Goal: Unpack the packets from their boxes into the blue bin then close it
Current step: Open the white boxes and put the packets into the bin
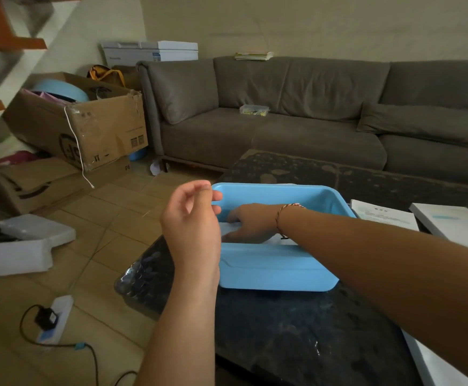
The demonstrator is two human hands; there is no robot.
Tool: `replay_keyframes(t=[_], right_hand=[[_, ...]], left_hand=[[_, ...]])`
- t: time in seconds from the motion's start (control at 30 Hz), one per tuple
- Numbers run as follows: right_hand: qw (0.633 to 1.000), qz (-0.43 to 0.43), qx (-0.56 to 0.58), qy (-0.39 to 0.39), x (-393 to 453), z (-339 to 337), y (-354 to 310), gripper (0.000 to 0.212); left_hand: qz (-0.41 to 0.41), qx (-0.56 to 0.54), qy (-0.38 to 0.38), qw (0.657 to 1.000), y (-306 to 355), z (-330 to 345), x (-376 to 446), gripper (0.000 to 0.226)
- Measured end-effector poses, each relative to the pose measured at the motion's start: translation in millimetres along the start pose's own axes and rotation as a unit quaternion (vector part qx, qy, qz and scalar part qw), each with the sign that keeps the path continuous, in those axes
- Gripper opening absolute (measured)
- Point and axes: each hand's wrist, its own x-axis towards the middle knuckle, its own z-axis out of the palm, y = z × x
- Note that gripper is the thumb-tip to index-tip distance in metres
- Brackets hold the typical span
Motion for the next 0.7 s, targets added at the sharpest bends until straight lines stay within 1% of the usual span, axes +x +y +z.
replay_keyframes(t=[0.2,0.3,0.4,0.43,0.47,0.5,0.53,0.6,0.63,0.67,0.7], right_hand=[[0.999,-0.023,-0.02,0.021,4.0,-0.3,-1.6,0.034],[0.999,-0.022,-0.038,0.026,4.8,2.3,-3.0,0.035],[0.999,-0.014,-0.031,0.033,2.3,1.8,-5.5,0.044],[0.998,-0.014,-0.027,0.047,-2.0,-3.2,-4.9,0.047],[0.997,-0.017,-0.023,0.078,-9.3,-10.9,-2.7,0.048],[0.992,-0.026,-0.008,0.124,-21.1,-19.8,1.0,0.048],[0.983,-0.039,0.027,0.175,-39.1,-28.4,5.9,0.046],[0.947,-0.086,0.134,0.279,-90.4,-39.2,20.9,0.038],[0.921,-0.105,0.177,0.331,-121.5,-36.9,31.8,0.033],[0.895,-0.112,0.213,0.376,-154.8,-29.0,44.2,0.028],[0.873,-0.105,0.234,0.416,-188.4,-15.9,58.1,0.024]], left_hand=[[0.012,-0.005,0.004,1.0,-3.5,2.2,0.4,0.016],[0.022,-0.008,0.005,1.0,-5.1,3.9,-0.2,0.017],[0.037,-0.002,0.006,0.999,-6.0,4.7,0.3,0.017],[0.047,0.004,0.003,0.999,-6.6,4.9,0.6,0.016],[0.066,0.011,0.001,0.998,-7.6,5.3,0.5,0.015],[0.103,0.027,0.001,0.994,-9.3,5.2,-0.5,0.014],[0.164,0.055,0.0,0.985,-10.7,5.2,-2.5,0.013],[0.308,0.102,-0.022,0.946,-12.0,7.2,-12.7,0.01],[0.367,0.112,-0.057,0.922,-12.2,8.8,-22.0,0.009],[0.411,0.117,-0.114,0.897,-12.0,10.2,-34.5,0.01],[0.446,0.123,-0.189,0.866,-11.7,11.5,-48.6,0.012]])
